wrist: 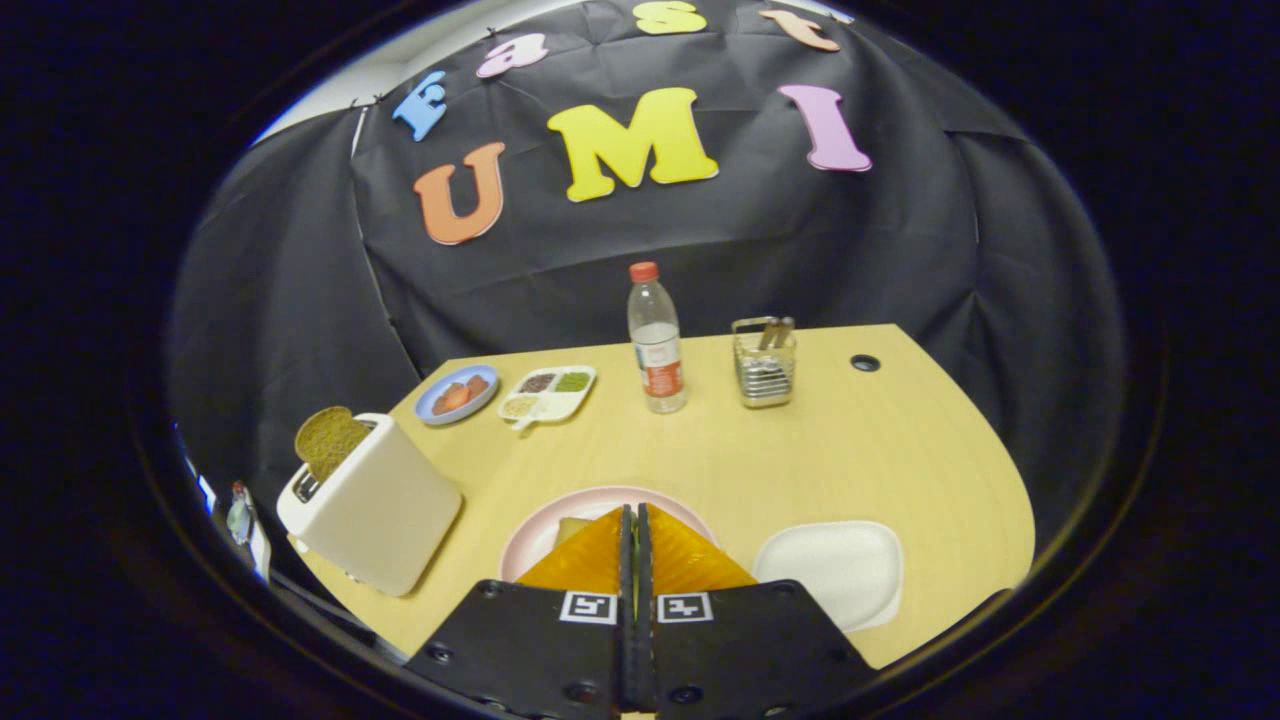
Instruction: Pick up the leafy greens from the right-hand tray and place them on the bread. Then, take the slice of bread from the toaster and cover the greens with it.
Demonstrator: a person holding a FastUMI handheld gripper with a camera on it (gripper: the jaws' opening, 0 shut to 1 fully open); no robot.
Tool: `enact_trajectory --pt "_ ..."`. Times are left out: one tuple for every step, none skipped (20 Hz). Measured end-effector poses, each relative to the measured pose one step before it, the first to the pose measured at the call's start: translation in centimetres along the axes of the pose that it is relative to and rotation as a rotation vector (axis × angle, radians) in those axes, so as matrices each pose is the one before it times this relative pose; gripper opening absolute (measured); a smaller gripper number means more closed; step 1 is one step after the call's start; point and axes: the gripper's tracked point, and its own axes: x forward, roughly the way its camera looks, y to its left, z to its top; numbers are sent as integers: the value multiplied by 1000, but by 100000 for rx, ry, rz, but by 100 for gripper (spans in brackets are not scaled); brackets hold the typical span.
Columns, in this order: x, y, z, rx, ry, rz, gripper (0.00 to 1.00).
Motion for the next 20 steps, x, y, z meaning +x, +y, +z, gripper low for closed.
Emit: enact_trajectory --pt "531 1219 -195 -93 682 2020 0" --pt "555 1396 -439 195 941 2728 0" --pt "777 1060 -252 639 1000 1862 0" --pt "889 845 -333 585 1184 1699 0" --pt "904 823 -188 756 990 2032 0" --pt "934 555 -146 315 405 1587 0" --pt "878 241 169 -192 -787 743 0" --pt "949 69 212 -342 -702 809 0" --pt "953 -31 34 -126 -397 688 0" --pt "871 -226 -150 -101 30 -194 0" --pt "876 -376 -133 -642 31 64 0" --pt "846 -574 -148 -751 572 -751 0" --pt "823 -798 -307 -1023 578 -1897 0" --pt "742 -1054 -161 -65 491 -2835 0" --pt "621 -777 -300 784 578 -1499 0" --pt "567 -477 -194 1524 928 -106 0" --pt "511 -298 -220 1132 1067 421 0" --pt "279 -312 -358 364 1038 816 0" --pt "470 -336 -171 -17 1078 30 0" --pt "259 -496 -266 -552 363 -1208 0"
